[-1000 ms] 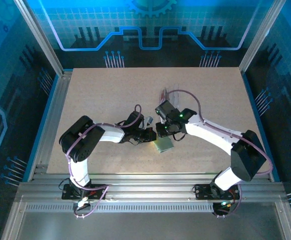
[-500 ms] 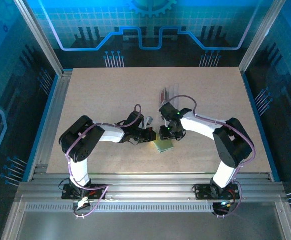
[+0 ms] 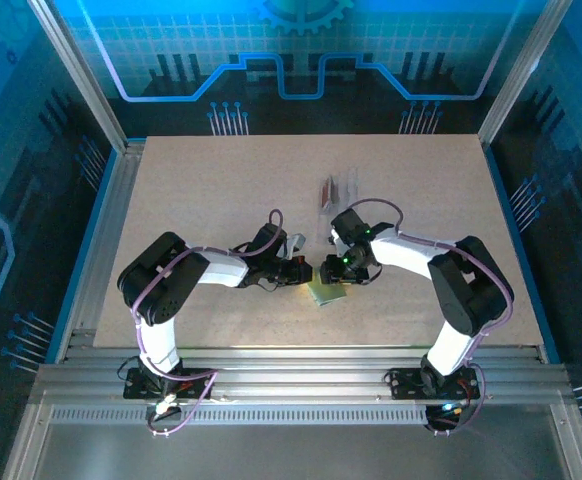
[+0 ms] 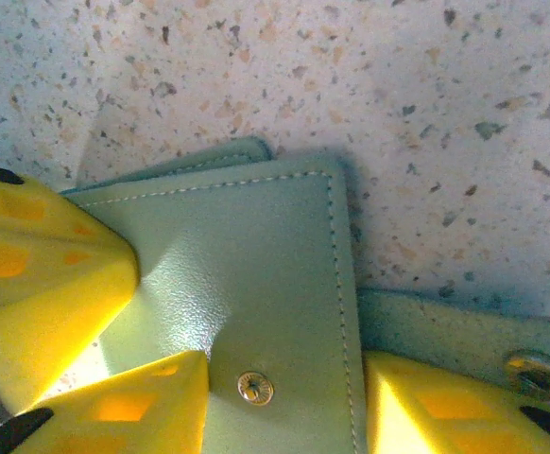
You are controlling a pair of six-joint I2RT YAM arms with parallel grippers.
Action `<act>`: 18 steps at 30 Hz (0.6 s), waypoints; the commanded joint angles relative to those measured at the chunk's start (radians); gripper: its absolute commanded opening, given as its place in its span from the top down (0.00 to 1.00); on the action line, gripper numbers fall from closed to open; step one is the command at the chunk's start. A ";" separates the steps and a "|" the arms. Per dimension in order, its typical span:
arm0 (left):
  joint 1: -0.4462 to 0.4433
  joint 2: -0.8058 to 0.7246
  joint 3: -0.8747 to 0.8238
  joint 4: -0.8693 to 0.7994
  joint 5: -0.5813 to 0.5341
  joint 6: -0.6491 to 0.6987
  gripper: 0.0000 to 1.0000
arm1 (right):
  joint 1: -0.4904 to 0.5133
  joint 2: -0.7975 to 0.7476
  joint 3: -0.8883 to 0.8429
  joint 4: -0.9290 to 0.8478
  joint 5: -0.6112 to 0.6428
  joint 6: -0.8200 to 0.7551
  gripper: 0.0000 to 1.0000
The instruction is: Put the credit cards into the card holder
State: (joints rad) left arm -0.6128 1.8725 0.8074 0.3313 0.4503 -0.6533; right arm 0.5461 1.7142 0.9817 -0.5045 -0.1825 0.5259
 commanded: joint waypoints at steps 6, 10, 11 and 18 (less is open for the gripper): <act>-0.004 0.094 -0.087 -0.161 -0.098 0.011 1.00 | 0.007 -0.063 0.011 0.001 -0.076 -0.014 0.68; -0.003 0.100 -0.105 -0.143 -0.099 0.006 1.00 | 0.018 -0.070 0.026 -0.006 -0.087 -0.015 0.72; -0.003 0.102 -0.108 -0.139 -0.100 0.006 1.00 | 0.020 -0.069 0.028 -0.003 -0.096 -0.015 0.73; -0.004 0.097 -0.111 -0.134 -0.102 0.001 1.00 | 0.068 -0.014 0.118 -0.128 0.044 -0.022 0.69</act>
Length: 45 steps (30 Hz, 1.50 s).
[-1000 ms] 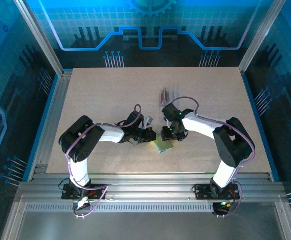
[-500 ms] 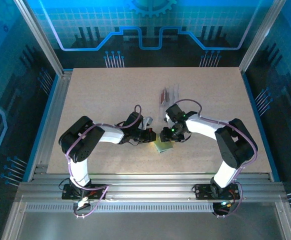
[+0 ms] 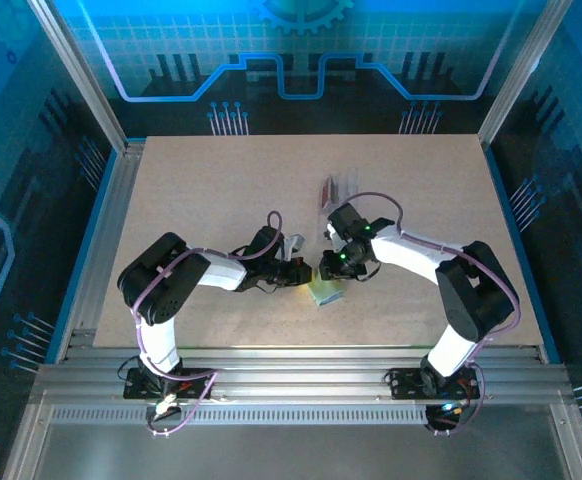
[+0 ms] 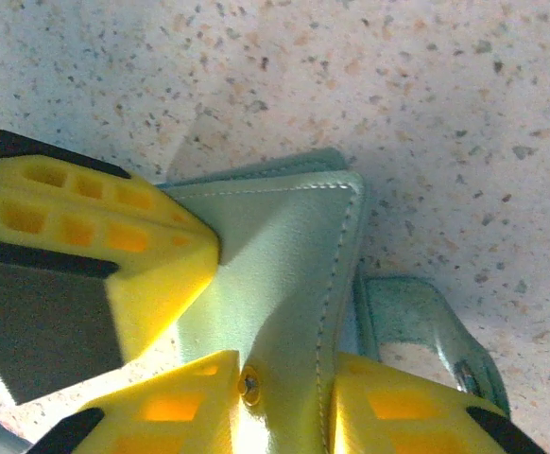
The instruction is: Put the credit cards into the card holder
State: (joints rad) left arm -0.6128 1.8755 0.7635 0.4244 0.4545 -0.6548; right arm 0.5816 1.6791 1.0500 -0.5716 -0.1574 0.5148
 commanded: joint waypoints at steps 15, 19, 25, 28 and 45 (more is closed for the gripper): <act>-0.004 0.097 -0.078 -0.217 -0.114 0.001 1.00 | 0.079 0.055 0.113 -0.166 0.149 0.004 0.59; -0.004 0.096 -0.081 -0.212 -0.114 -0.002 1.00 | 0.087 0.048 0.111 -0.148 0.119 -0.004 0.60; -0.004 0.093 -0.087 -0.208 -0.112 -0.003 1.00 | 0.078 0.027 0.080 -0.063 0.007 0.002 0.66; -0.006 0.089 -0.089 -0.207 -0.111 -0.005 1.00 | 0.064 0.010 0.054 -0.013 -0.065 0.011 0.71; -0.004 -0.105 -0.097 -0.171 0.047 -0.079 0.89 | 0.029 -0.112 -0.044 -0.066 0.115 0.069 1.00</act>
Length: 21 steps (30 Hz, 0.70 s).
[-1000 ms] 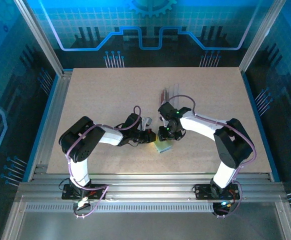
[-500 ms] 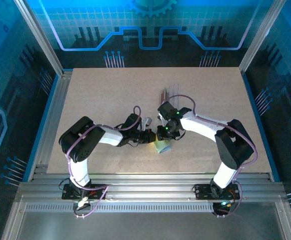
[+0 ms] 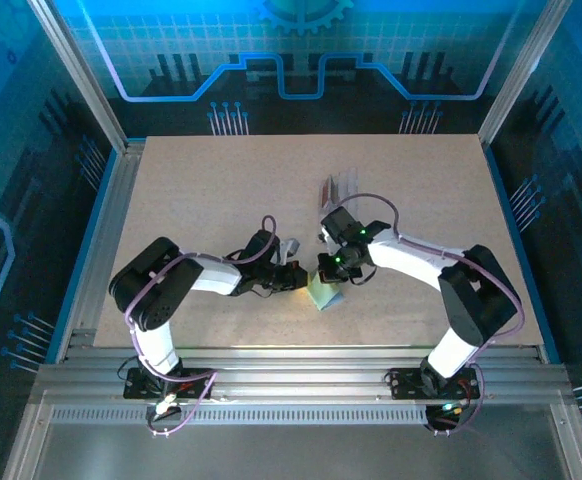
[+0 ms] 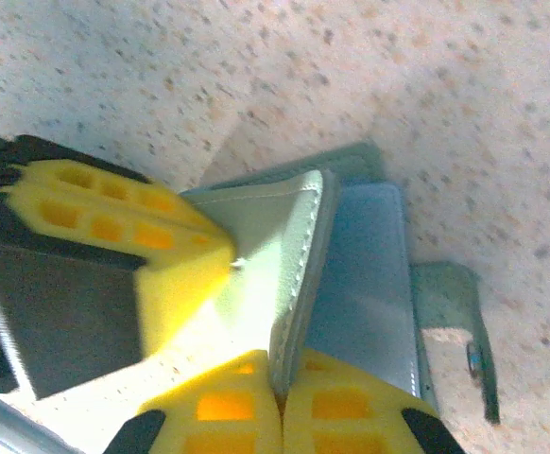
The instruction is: Put the credit cards into the card holder
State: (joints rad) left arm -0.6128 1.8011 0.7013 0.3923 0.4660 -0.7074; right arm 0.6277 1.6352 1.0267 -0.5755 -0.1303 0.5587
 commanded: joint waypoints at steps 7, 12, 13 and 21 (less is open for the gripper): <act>0.013 -0.176 -0.070 -0.178 0.023 -0.057 0.72 | 0.000 -0.152 -0.017 -0.212 0.335 0.077 1.00; 0.036 -0.278 -0.088 -0.312 -0.056 -0.038 0.71 | 0.102 -0.083 0.070 -0.331 0.528 0.148 1.00; 0.045 -0.294 -0.091 -0.340 -0.068 -0.038 0.71 | 0.120 -0.060 0.088 -0.345 0.545 0.160 1.00; 0.071 -0.364 -0.050 -0.642 -0.265 0.005 0.71 | 0.247 0.127 0.240 -0.349 0.560 0.204 0.95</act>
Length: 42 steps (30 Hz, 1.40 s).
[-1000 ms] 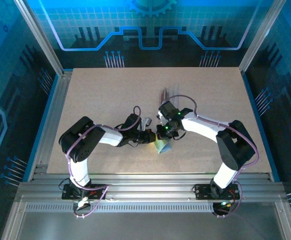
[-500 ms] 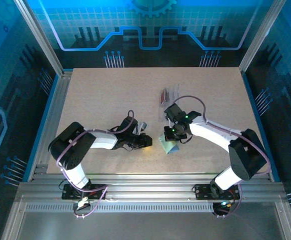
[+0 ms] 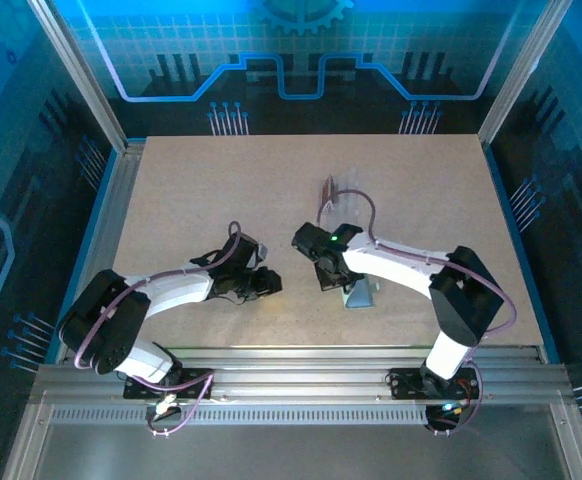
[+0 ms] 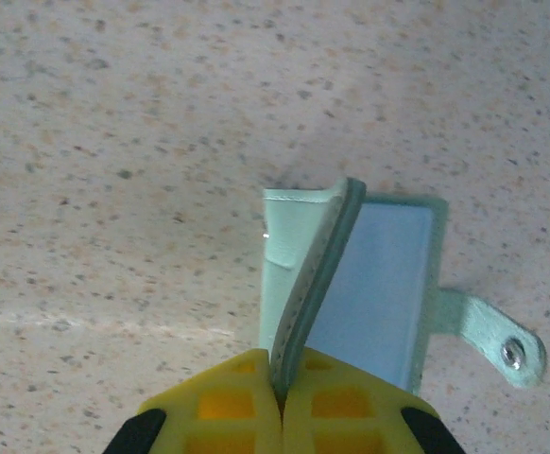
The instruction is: Put the credit cards into the card holder
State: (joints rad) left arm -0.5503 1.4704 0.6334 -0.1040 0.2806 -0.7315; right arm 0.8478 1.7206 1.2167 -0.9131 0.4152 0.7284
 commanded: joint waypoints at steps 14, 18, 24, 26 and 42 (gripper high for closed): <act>0.053 -0.100 -0.017 -0.176 -0.060 0.023 0.65 | 0.032 0.092 0.032 0.268 -0.409 -0.081 0.52; 0.067 -0.130 0.000 -0.199 -0.033 0.031 0.63 | 0.003 0.062 0.009 0.320 -0.529 -0.124 0.47; 0.067 -0.185 0.085 -0.276 0.005 0.072 0.61 | -0.051 -0.063 -0.013 0.279 -0.538 -0.171 0.42; 0.066 -0.198 0.124 -0.304 0.015 0.087 0.61 | -0.082 -0.114 -0.042 0.258 -0.525 -0.179 0.42; -0.130 -0.015 0.423 -0.352 0.049 0.119 0.90 | -0.199 -0.120 -0.181 0.270 -0.453 -0.163 1.00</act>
State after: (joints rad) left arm -0.6441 1.3945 1.0012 -0.4366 0.3008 -0.6270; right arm 0.6540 1.5848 1.0512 -0.6395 -0.0692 0.5575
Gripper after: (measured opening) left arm 0.112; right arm 0.058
